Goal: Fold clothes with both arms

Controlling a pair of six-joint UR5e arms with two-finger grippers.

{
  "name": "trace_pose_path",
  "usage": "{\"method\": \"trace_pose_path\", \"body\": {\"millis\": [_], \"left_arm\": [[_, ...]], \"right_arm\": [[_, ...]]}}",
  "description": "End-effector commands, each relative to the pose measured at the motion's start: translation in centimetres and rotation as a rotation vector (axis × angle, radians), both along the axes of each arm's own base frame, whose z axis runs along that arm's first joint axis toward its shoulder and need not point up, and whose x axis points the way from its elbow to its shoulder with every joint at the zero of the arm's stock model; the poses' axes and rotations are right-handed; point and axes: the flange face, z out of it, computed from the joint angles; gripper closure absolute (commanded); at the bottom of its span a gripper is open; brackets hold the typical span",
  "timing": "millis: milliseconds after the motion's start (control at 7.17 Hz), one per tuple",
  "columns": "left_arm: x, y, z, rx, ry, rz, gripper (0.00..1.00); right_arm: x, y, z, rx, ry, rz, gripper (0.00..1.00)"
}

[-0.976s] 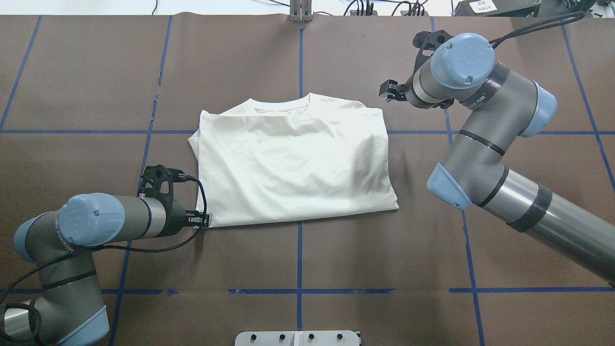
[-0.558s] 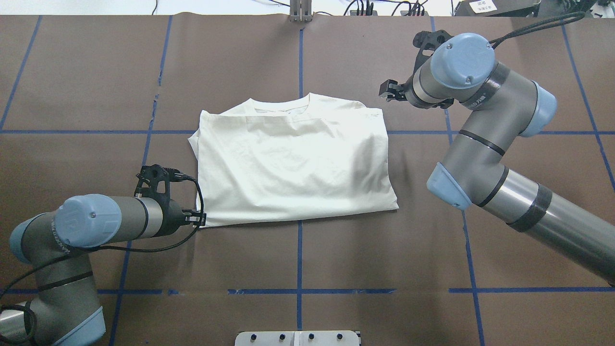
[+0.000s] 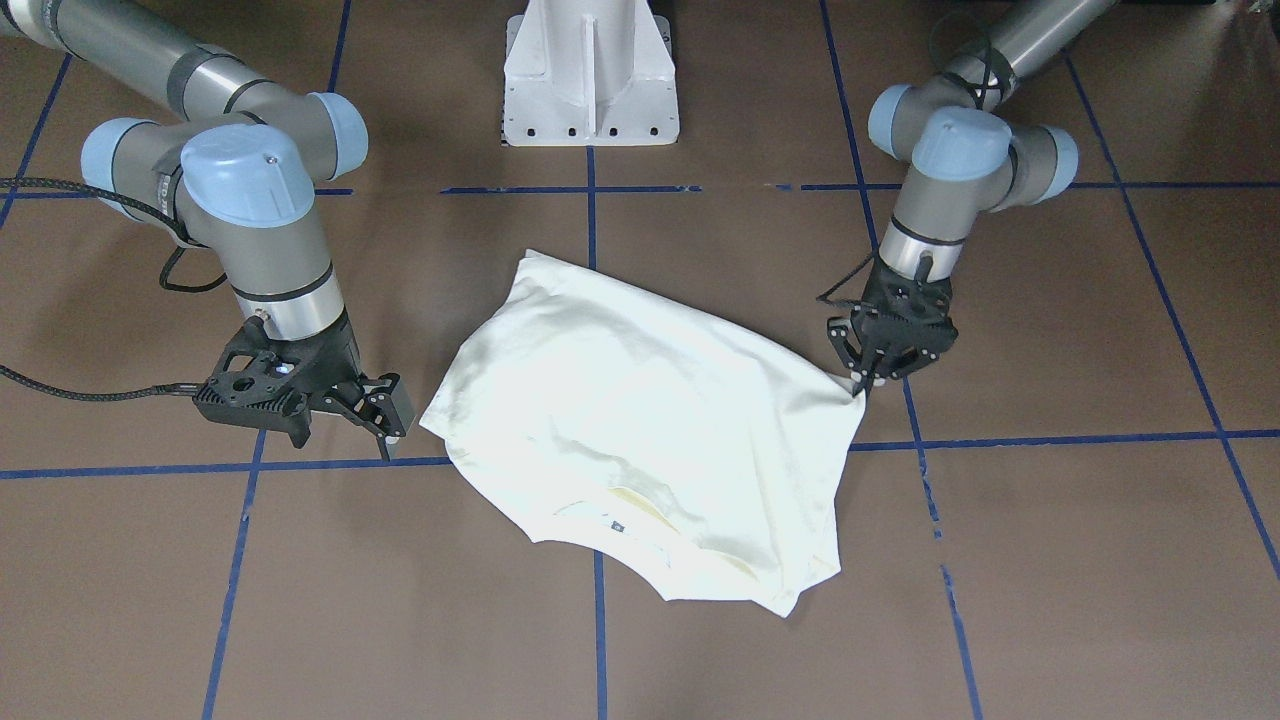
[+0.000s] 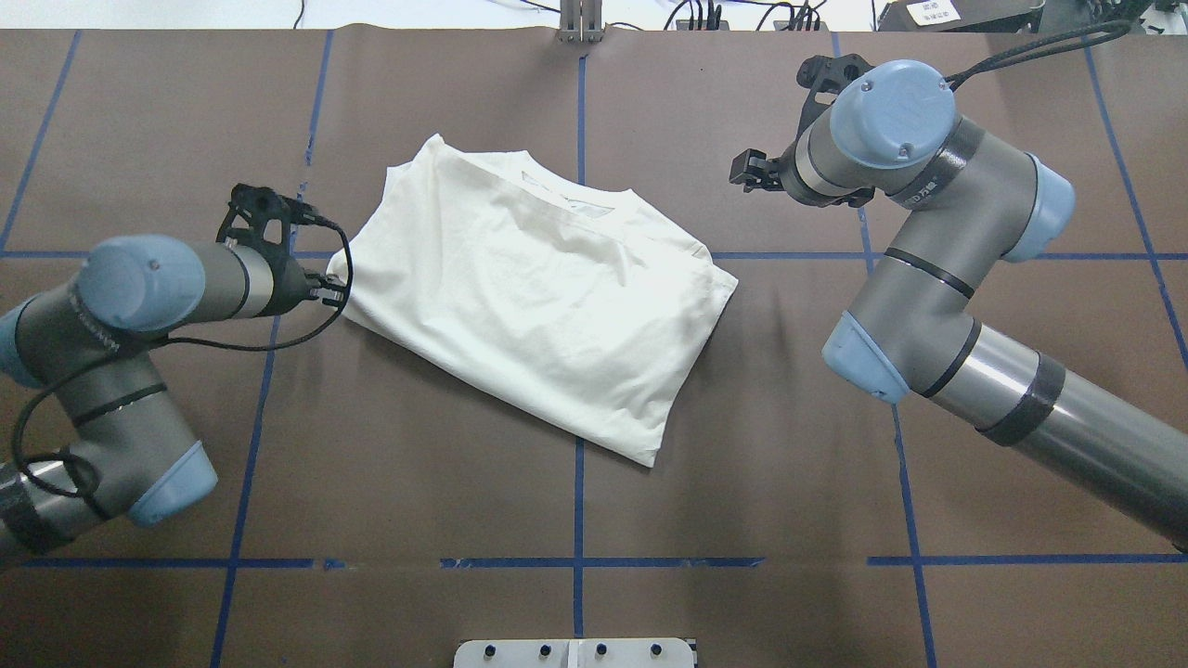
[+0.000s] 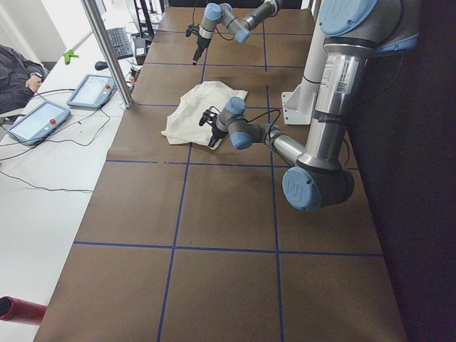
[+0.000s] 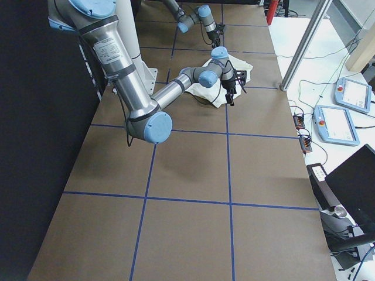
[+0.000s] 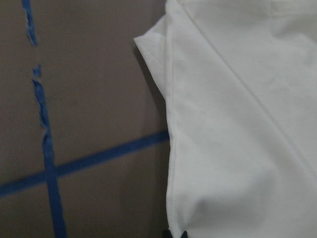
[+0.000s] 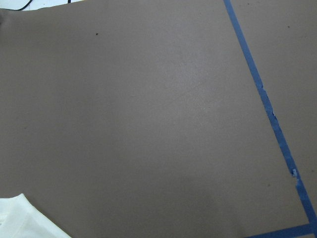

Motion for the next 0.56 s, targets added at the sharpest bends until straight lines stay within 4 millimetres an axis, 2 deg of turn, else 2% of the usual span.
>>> {"method": "trace_pose_path", "body": {"millis": [0, 139, 279, 418], "left_arm": [[1.1, -13.3, -2.7, -0.021, -0.075, -0.093, 1.00], [3.5, -17.7, -5.6, -0.015, -0.105, -0.111, 1.00], [4.8, -19.9, -6.7, -0.007, -0.115, -0.129, 1.00], [3.4, -20.6, -6.4, 0.009, -0.101, -0.148, 1.00]], "right_arm": [[0.2, -0.1, -0.2, -0.003, -0.005, 0.010, 0.00], [0.7, -0.2, -0.6, 0.004, -0.013, 0.015, 0.00], [1.0, -0.1, -0.9, 0.006, -0.017, 0.017, 0.00], [1.0, 0.0, -1.1, 0.010, -0.020, 0.015, 0.00]]}}
